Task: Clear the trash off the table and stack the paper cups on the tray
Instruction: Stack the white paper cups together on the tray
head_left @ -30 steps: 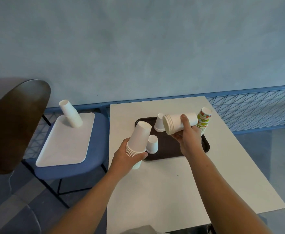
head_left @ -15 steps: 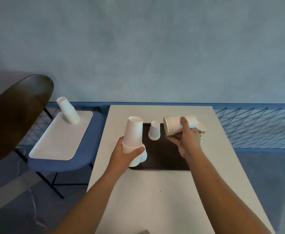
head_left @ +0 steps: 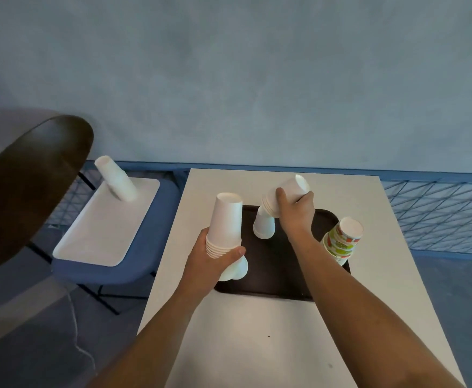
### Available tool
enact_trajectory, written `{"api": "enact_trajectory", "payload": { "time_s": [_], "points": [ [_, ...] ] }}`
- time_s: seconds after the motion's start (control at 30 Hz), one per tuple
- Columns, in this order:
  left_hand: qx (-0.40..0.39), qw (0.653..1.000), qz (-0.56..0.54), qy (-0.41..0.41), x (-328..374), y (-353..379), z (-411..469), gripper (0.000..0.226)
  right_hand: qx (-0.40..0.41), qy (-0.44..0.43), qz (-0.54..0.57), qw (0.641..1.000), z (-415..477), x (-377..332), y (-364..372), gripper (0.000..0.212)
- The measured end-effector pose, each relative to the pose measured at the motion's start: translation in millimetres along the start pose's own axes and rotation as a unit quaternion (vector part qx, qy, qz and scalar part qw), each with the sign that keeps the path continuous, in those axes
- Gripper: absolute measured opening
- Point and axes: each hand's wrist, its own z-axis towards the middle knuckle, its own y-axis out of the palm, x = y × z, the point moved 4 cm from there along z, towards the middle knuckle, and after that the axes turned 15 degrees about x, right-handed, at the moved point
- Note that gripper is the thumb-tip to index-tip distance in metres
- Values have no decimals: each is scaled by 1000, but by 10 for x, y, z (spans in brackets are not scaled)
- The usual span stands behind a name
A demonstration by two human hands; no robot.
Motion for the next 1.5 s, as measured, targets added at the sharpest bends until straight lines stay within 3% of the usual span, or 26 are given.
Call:
{"api": "enact_trajectory", "payload": {
  "time_s": [0.33,0.5,0.57,0.7,0.8,0.9,1.03,1.23,1.5],
  "points": [
    [-21,1000,11,-11,-104,148,503,63,-68,-133,-143,978,154,384,582,68],
    [-59,998,9,-28,-173,303,642,66,-154,-73,-221,960,201,773,635,83],
    [-68,997,2,-32,-194,358,661,71,-143,-75,-214,963,177,734,564,87],
    [-83,996,-6,-41,-214,433,631,72,-59,-186,-80,977,-23,264,236,56],
    [-91,995,-8,-35,-171,458,578,79,-195,-165,61,965,-244,-102,78,52],
    [-107,994,-7,-28,-95,474,509,77,-349,-166,29,922,-480,-312,25,47],
    [-106,994,38,9,45,493,407,65,-316,-229,-49,920,-609,-364,-47,51],
    [-108,992,64,30,117,397,305,75,-284,-249,-62,924,-703,-459,-224,60],
    [-115,991,63,33,156,266,113,68,-289,-240,-57,925,-768,-523,-423,48]
  ]
}}
